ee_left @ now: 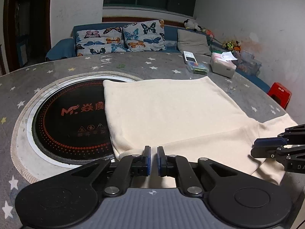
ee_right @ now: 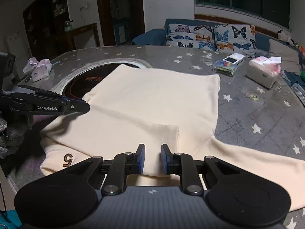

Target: Fold clothes

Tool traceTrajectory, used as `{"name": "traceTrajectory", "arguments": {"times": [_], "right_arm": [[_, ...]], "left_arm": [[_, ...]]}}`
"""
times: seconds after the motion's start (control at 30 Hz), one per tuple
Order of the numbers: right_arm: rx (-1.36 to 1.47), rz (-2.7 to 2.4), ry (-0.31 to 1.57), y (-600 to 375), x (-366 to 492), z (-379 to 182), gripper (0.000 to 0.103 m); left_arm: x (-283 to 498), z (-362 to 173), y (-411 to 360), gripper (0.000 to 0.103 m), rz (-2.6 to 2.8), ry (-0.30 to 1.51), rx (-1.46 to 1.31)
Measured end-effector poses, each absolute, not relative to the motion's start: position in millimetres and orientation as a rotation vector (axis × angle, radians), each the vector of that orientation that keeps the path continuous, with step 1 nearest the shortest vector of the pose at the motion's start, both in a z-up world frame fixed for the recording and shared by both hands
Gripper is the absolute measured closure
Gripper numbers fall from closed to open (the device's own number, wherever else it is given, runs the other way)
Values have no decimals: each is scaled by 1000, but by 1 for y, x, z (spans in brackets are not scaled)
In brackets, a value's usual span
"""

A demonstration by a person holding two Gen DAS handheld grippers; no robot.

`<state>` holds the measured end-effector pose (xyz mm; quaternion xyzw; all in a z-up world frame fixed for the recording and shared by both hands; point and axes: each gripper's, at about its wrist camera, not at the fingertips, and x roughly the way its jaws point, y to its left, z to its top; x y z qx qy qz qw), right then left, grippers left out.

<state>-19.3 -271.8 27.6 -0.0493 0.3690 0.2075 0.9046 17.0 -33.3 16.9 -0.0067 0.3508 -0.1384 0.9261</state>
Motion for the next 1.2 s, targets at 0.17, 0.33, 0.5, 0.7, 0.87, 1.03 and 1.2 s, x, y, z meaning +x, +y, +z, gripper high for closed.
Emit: {"name": "traceTrajectory", "arguments": {"times": [0.17,0.33,0.5,0.7,0.87,1.03,1.2], "right_arm": [[-78,412,733,-282,-25,38,85],[-28,309,691,-314,-34,49,85],[39,142,680,-362,-41,47,85],[126,-76,675,-420,-52,33,77],[216,-221,671,-463,-59,20,73],[278,-291,657,-485,-60,9,70],[319,-302,624,-493,-57,5,72]], "left_arm": [[13,23,-39,92,-281,709,4],[3,34,-57,92,-347,685,14],[-6,39,-90,92,-449,675,51],[-9,31,-133,92,-554,695,87],[-11,26,-157,92,-618,708,104],[-16,22,-169,86,-663,715,120],[-15,17,-174,86,-671,730,127]]}}
